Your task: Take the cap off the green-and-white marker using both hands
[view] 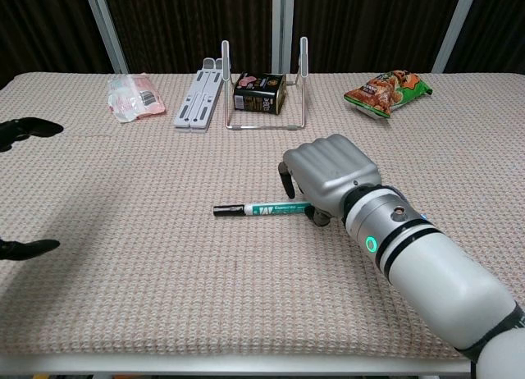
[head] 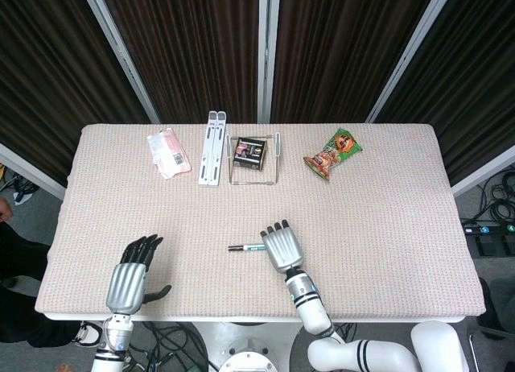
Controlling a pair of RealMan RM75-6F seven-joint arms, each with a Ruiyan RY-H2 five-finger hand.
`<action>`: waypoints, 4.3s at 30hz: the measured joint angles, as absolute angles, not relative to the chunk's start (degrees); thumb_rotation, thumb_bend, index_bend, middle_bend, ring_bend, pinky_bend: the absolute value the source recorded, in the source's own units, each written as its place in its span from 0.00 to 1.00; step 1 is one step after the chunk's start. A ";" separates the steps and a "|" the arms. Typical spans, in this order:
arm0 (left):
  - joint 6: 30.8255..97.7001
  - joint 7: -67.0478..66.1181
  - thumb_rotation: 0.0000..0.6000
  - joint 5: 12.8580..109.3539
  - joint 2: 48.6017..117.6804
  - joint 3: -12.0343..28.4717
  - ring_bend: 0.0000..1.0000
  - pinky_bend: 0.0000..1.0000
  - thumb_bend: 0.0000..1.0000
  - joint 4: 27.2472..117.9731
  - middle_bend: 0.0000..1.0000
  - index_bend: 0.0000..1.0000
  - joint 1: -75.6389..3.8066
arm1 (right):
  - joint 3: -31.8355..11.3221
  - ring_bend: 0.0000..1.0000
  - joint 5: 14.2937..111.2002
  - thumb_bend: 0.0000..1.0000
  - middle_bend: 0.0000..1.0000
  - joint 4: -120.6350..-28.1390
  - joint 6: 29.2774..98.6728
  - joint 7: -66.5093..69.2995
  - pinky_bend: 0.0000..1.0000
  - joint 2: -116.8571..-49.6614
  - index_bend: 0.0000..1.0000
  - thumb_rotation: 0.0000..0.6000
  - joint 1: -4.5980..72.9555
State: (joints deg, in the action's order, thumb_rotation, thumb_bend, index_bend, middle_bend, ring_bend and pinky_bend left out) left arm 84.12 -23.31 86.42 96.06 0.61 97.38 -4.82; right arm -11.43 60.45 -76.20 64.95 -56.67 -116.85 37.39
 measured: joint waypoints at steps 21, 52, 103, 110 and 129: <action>83.24 -23.79 1.00 84.29 96.48 0.80 0.07 0.13 0.00 97.24 0.11 0.12 -5.33 | -11.25 0.32 59.71 0.26 0.49 -71.51 65.44 -55.25 0.28 -120.74 0.54 1.00 39.14; 83.13 -38.71 1.00 76.85 100.67 13.48 0.19 0.26 0.12 100.47 0.21 0.21 -12.49 | -20.12 0.41 64.24 0.32 0.61 -76.87 84.62 -51.18 0.36 -117.08 0.69 1.00 34.18; 79.05 -53.82 1.00 60.19 118.82 22.91 0.37 0.46 0.23 85.34 0.42 0.43 -38.84 | -25.51 0.41 61.45 0.32 0.61 -66.70 82.27 -55.33 0.36 -128.79 0.69 1.00 44.65; 79.01 -52.35 1.00 60.99 118.89 22.41 0.42 0.50 0.24 82.82 0.47 0.47 -39.85 | -25.31 0.41 61.50 0.32 0.61 -66.49 82.24 -54.97 0.36 -129.26 0.69 1.00 44.59; 78.53 -51.02 1.00 59.48 119.07 21.85 0.48 0.55 0.28 80.05 0.53 0.53 -41.39 | -25.22 0.42 60.87 0.32 0.61 -66.39 81.11 -54.91 0.36 -129.65 0.69 1.00 44.43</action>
State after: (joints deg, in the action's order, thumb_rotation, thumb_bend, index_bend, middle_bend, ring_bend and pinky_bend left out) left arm 78.53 -51.02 59.48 119.07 21.85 80.05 -41.39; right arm -25.22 60.87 -66.39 81.11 -54.91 -129.65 44.43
